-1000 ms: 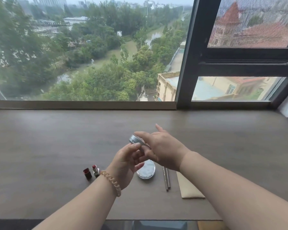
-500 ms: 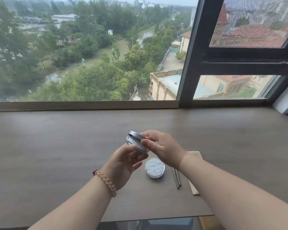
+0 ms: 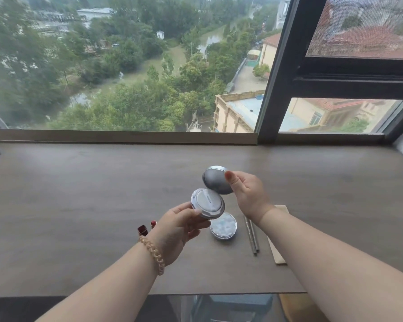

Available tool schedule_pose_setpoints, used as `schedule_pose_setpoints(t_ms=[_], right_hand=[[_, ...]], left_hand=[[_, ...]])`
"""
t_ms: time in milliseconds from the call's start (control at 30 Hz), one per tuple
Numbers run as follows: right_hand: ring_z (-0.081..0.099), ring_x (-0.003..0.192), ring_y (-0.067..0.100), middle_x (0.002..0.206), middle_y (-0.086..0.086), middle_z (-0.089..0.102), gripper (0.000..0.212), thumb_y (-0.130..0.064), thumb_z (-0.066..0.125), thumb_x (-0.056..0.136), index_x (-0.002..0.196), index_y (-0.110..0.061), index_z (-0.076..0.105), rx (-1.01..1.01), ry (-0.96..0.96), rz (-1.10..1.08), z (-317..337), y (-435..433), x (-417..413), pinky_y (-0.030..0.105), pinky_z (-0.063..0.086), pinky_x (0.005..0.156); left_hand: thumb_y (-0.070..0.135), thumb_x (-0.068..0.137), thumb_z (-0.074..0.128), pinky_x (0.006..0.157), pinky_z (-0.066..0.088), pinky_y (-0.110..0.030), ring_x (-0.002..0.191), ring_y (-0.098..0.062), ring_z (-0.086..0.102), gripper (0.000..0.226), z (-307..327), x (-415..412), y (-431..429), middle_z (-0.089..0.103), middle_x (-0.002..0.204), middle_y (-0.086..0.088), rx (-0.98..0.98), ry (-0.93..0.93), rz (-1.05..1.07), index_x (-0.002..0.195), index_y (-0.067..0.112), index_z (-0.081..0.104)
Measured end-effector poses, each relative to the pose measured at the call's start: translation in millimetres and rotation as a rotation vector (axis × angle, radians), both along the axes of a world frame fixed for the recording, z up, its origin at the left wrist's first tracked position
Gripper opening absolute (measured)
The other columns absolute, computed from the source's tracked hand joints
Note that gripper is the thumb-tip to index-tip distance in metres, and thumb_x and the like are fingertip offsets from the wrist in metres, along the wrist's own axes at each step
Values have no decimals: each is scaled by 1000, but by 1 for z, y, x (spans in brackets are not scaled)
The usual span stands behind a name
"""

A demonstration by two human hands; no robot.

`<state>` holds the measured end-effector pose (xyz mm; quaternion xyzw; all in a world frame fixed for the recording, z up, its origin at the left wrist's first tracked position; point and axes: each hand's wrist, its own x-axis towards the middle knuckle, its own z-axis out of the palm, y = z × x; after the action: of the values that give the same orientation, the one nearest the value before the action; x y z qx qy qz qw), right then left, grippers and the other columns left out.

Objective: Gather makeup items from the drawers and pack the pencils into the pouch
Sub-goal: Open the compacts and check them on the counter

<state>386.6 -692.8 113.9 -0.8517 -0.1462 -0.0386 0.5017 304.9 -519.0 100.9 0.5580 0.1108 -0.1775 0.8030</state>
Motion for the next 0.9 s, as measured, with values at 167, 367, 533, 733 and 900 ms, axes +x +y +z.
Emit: schedule_pose_setpoints(t_ms=[167, 367, 533, 733, 900], right_hand=[[30, 58, 14, 61, -2, 33, 63, -64, 37, 85, 65, -5, 46, -28, 22, -38, -10, -2, 1, 35, 26, 57], [36, 56, 18, 52, -4, 34, 49, -55, 36, 94, 56, -23, 35, -314, -9, 63, -33, -4, 0, 40, 33, 57], [49, 68, 25, 63, 3, 50, 51, -51, 36, 96, 73, -9, 54, -449, 15, 102, -46, 0, -4, 36, 33, 61], [59, 95, 18, 96, -4, 69, 44, -58, 42, 90, 107, -23, 62, -390, 219, 153, -67, 3, 2, 34, 43, 85], [49, 124, 15, 130, -5, 57, 45, -51, 49, 92, 128, -23, 52, -576, 212, 72, -82, -14, 6, 36, 33, 104]], left_hand=[[10, 91, 55, 71, 38, -28, 66, -7, 65, 16, -13, -6, -2, 74, 84, 3, 113, 66, 45, 94, 19, 68], [19, 91, 56, 59, 36, -26, 62, -11, 65, 7, -33, -8, -8, 70, 69, 2, 153, 210, 131, 91, 19, 64], [14, 91, 58, 45, 24, -17, 43, -5, 47, 9, -56, -13, -16, 54, 47, 9, 197, 239, 80, 84, 11, 60], [16, 92, 56, 40, 29, -14, 46, -6, 59, 12, -82, -20, -22, 64, 67, -2, 265, 382, 226, 92, 6, 63], [12, 90, 58, 33, 33, -12, 49, -8, 62, 6, -104, -14, -28, 69, 87, -14, 391, 425, 397, 86, 9, 61]])
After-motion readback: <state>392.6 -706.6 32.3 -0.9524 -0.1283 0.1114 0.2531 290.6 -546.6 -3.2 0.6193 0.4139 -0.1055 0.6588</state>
